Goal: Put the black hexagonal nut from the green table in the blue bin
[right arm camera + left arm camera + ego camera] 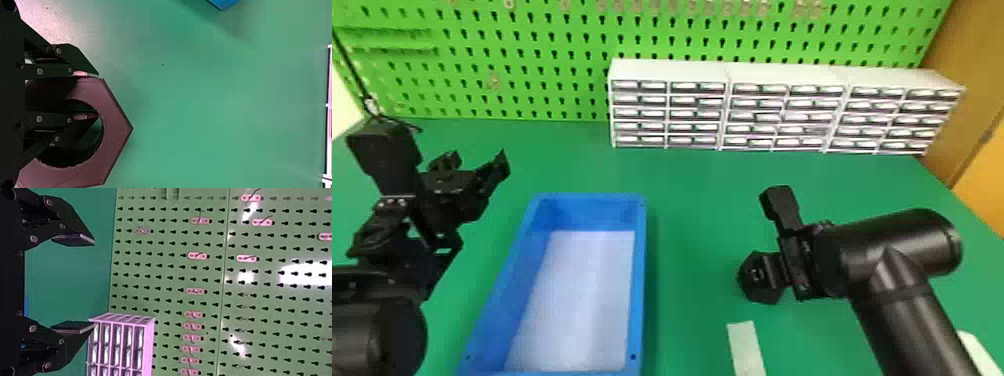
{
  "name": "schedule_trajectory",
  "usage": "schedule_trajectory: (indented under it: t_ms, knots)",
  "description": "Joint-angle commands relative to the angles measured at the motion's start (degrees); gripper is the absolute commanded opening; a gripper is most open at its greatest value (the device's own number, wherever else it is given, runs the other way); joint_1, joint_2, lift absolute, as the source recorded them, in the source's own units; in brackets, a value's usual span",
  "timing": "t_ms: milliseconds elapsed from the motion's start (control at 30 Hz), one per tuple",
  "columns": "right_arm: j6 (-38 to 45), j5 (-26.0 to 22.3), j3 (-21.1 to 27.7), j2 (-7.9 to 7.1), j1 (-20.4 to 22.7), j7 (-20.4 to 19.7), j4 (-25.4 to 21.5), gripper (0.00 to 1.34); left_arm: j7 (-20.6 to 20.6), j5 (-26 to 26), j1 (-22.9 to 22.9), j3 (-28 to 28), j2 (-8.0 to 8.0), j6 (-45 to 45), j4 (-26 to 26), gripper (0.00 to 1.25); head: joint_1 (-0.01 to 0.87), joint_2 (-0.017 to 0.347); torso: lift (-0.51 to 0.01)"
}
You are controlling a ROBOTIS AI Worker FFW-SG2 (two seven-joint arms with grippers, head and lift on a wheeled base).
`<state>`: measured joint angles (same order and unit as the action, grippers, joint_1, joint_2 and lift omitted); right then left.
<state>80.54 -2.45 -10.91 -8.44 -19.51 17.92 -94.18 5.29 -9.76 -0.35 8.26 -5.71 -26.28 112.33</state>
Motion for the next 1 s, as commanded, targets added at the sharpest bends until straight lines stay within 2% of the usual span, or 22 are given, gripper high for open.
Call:
schedule_trajectory:
  t_ms: [0,233,600,800,967]
  knots:
    - [0.0,0.2,0.0,0.0,0.0,0.0,-0.2,0.37,0.1,0.0,0.0,0.0,0.0,0.0,0.0,0.75,0.692,0.008,-0.097]
    - [-0.8,0.7,0.7,0.0,0.3,0.0,-1.1,0.37,0.1,-0.2,0.0,0.0,0.0,0.0,0.0,0.75,0.692,0.008,-0.097]
    - [-9.0,1.0,7.4,-0.53,1.8,0.1,-3.8,0.37,0.1,-0.2,0.1,0.2,0.0,0.0,0.0,0.75,0.692,0.008,-0.097]
    - [-18.4,-1.1,12.0,-0.79,3.1,0.2,-4.5,0.37,0.1,-0.2,0.2,0.2,0.0,0.0,0.0,0.75,0.692,0.008,-0.097]
    - [-29.0,-2.1,14.5,-0.09,3.8,0.2,-4.6,0.37,0.1,-0.2,0.3,0.3,0.0,0.0,0.0,0.75,0.692,0.008,-0.097]
